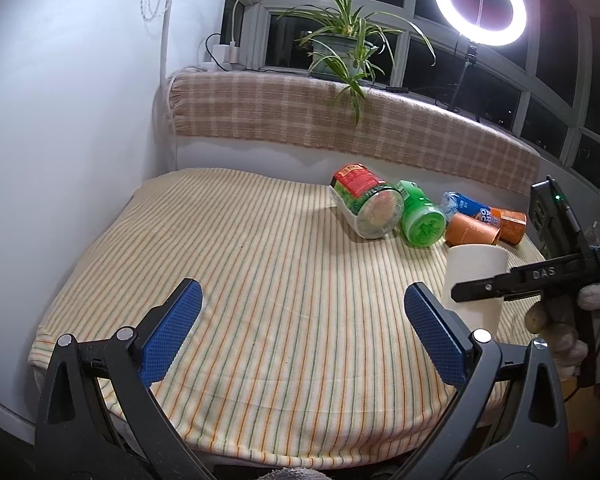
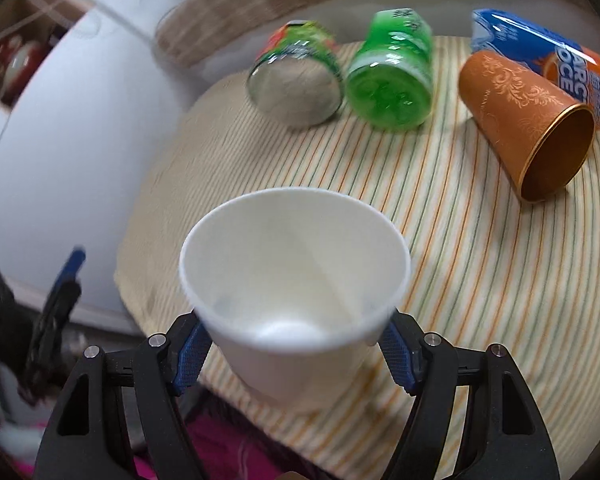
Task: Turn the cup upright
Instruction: 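Rotate the right tool to turn the white cup opening upward, then lower the white cup onto the table and open the right gripper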
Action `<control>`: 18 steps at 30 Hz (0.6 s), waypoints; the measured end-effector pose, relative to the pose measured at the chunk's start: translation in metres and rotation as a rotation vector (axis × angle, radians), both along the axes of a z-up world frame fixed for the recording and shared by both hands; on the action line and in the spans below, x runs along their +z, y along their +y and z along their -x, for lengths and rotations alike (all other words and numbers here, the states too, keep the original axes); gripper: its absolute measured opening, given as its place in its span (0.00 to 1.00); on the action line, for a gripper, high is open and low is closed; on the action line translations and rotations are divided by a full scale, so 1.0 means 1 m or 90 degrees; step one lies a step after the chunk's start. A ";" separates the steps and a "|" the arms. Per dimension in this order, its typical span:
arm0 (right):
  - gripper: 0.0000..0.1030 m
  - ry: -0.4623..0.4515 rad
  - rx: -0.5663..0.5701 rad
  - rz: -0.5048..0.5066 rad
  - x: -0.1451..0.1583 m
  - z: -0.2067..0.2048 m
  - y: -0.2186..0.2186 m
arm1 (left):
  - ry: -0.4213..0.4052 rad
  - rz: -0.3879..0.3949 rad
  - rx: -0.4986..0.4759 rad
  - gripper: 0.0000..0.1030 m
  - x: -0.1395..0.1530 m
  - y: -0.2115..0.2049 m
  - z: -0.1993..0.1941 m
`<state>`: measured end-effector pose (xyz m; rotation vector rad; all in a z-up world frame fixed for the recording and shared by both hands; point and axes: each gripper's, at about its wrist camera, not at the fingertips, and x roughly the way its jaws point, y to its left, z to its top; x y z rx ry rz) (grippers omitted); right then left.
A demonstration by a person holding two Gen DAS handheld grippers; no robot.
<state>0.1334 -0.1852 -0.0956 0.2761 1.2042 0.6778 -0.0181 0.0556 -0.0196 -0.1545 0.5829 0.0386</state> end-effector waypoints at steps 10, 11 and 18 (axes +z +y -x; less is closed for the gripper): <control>0.72 -0.037 -0.044 0.032 -0.011 -0.009 0.020 | 0.016 0.011 -0.023 1.00 -0.003 -0.003 -0.010; 0.72 -0.039 -0.043 0.034 -0.009 -0.008 0.020 | 0.019 0.017 -0.030 1.00 -0.003 -0.004 -0.011; 0.75 -0.072 -0.057 -0.005 0.007 0.014 -0.003 | 0.052 0.078 -0.075 0.99 -0.007 -0.012 -0.029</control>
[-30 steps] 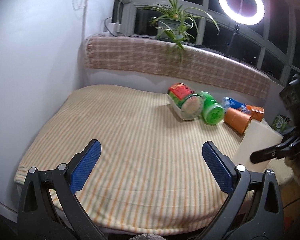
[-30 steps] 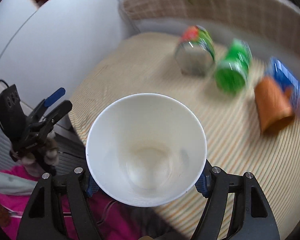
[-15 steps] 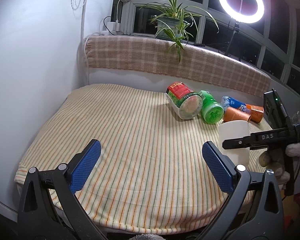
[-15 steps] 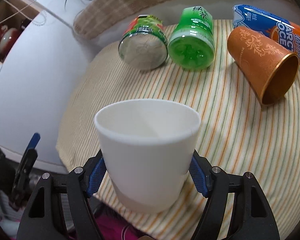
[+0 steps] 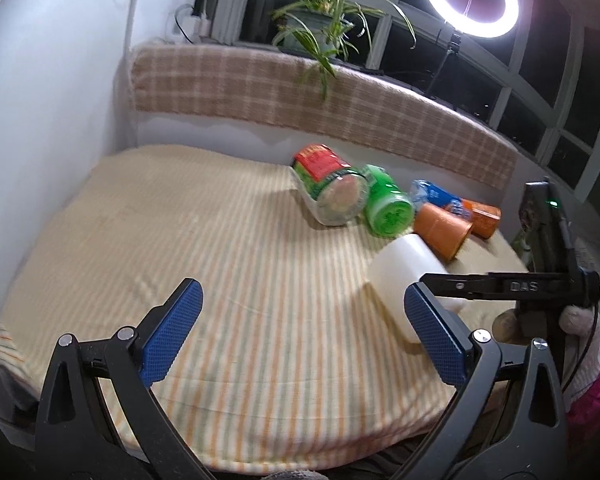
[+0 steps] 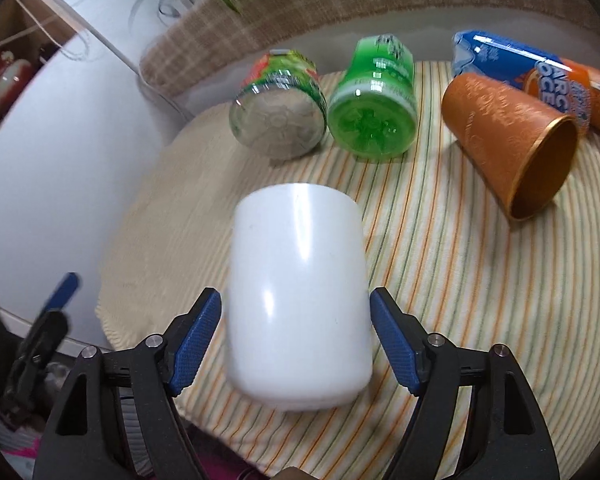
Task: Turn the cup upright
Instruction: 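Lower the white cup onto the table and open the right gripper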
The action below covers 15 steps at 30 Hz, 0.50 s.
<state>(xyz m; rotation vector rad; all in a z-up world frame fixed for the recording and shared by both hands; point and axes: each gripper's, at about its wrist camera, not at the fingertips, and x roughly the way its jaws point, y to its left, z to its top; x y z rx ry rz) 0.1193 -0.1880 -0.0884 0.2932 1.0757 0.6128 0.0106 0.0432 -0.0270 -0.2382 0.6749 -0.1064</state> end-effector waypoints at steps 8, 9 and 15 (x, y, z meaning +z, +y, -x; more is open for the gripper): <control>0.75 -0.046 -0.074 -0.043 0.022 0.039 -0.050 | 0.088 0.134 -0.070 0.92 -0.013 -0.018 -0.032; 0.75 -0.048 -0.084 -0.045 0.023 0.043 -0.055 | 0.100 0.158 -0.078 0.92 -0.015 -0.020 -0.036; 0.75 -0.048 -0.133 -0.053 0.025 0.061 -0.079 | 0.197 0.348 -0.082 0.80 -0.038 -0.024 -0.069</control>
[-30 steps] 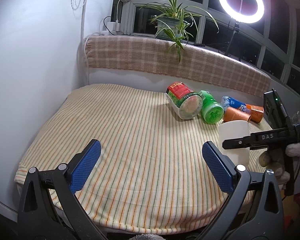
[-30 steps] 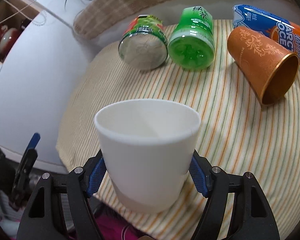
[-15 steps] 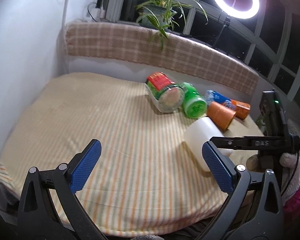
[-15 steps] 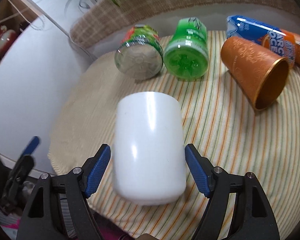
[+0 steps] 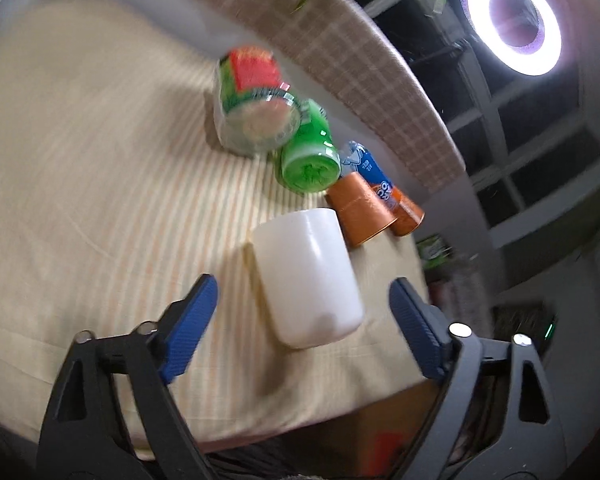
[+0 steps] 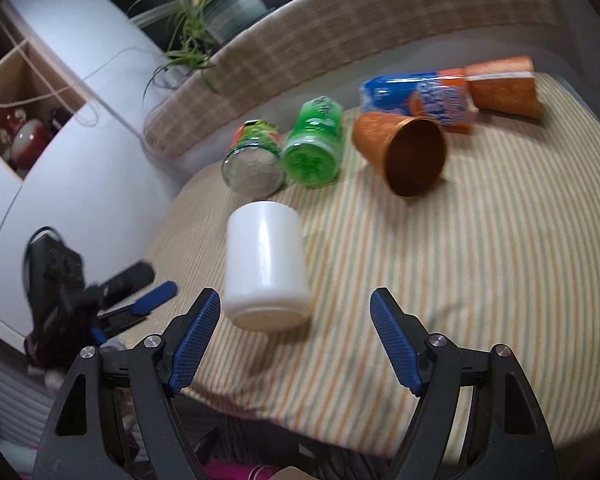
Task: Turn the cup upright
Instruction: 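Lower the white cup onto the table and open the right gripper, then grasp the white cup with the left gripper and set it upright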
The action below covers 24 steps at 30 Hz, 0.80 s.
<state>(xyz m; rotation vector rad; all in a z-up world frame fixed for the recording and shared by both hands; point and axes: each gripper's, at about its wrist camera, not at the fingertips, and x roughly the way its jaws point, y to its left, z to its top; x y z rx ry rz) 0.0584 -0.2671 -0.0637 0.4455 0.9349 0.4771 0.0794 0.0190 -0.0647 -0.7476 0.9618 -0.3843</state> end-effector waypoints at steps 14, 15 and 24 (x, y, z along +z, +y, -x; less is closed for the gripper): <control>0.75 0.006 -0.038 -0.020 -0.005 0.017 -0.031 | 0.091 0.070 0.012 0.80 -0.033 -0.021 -0.039; 0.75 0.006 -0.039 -0.021 -0.006 0.018 -0.032 | 0.092 0.070 0.012 0.80 -0.034 -0.022 -0.041; 0.75 0.014 -0.053 -0.017 -0.011 0.017 -0.040 | 0.101 0.058 -0.001 0.76 -0.039 -0.031 -0.053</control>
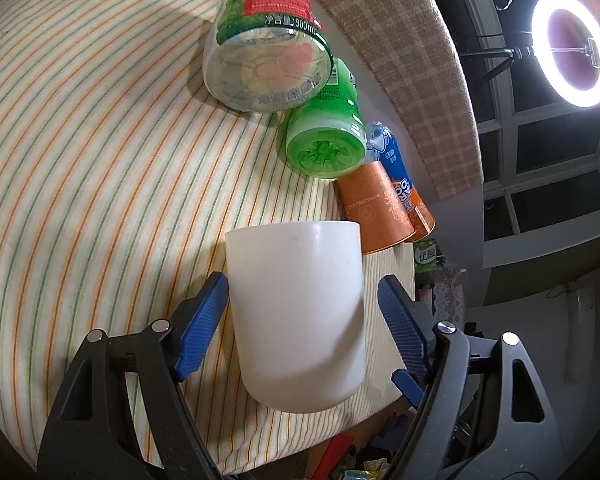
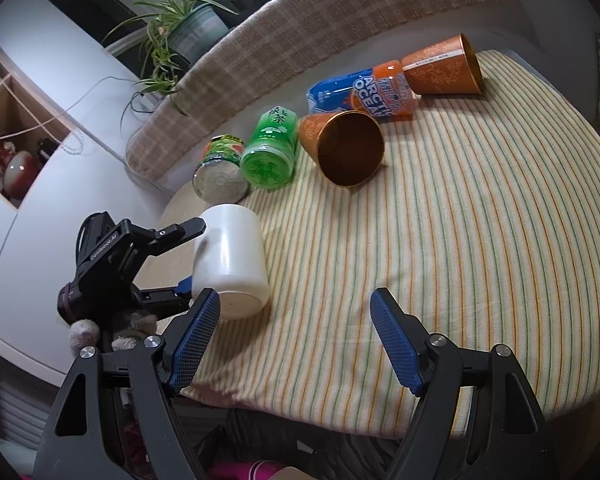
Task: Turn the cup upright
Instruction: 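Grasp the white cup with the left gripper and set it upright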
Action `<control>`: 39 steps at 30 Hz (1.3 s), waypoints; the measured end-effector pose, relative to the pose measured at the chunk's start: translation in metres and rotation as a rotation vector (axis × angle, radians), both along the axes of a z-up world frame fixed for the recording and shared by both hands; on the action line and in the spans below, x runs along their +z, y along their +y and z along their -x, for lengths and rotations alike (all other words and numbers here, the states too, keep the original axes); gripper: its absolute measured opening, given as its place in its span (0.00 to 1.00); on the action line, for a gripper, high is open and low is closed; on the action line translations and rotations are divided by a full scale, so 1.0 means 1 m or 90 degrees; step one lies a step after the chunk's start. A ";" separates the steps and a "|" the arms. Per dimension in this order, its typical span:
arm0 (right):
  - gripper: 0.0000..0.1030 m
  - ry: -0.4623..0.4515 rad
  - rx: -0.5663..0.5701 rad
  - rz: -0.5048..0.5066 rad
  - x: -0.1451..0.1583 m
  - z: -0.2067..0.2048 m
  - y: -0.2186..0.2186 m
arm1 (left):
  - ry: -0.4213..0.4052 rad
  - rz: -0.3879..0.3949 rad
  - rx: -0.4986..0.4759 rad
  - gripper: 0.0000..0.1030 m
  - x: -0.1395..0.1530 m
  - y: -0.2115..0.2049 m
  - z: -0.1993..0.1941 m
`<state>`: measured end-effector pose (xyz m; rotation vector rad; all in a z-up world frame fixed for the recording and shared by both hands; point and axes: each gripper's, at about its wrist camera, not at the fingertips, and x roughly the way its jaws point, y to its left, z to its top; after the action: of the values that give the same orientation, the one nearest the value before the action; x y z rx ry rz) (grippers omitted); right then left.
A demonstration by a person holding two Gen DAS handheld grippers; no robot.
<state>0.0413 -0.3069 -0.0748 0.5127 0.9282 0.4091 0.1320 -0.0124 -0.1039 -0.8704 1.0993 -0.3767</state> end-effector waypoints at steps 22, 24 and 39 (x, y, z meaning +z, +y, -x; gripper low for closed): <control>0.75 0.008 -0.018 -0.001 -0.003 0.001 -0.012 | -0.088 -0.135 -0.062 0.73 0.020 -0.038 0.001; 0.75 0.009 -0.021 -0.001 -0.003 0.002 -0.013 | -0.105 -0.154 -0.069 0.73 0.024 -0.042 0.003; 0.75 -0.007 -0.040 0.014 -0.001 0.009 -0.014 | -0.214 -0.270 -0.072 0.72 0.047 -0.051 0.016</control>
<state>0.0325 -0.3206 -0.0758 0.5175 0.9027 0.3443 0.1163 -0.0638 -0.0571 -0.3535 0.8719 -0.3507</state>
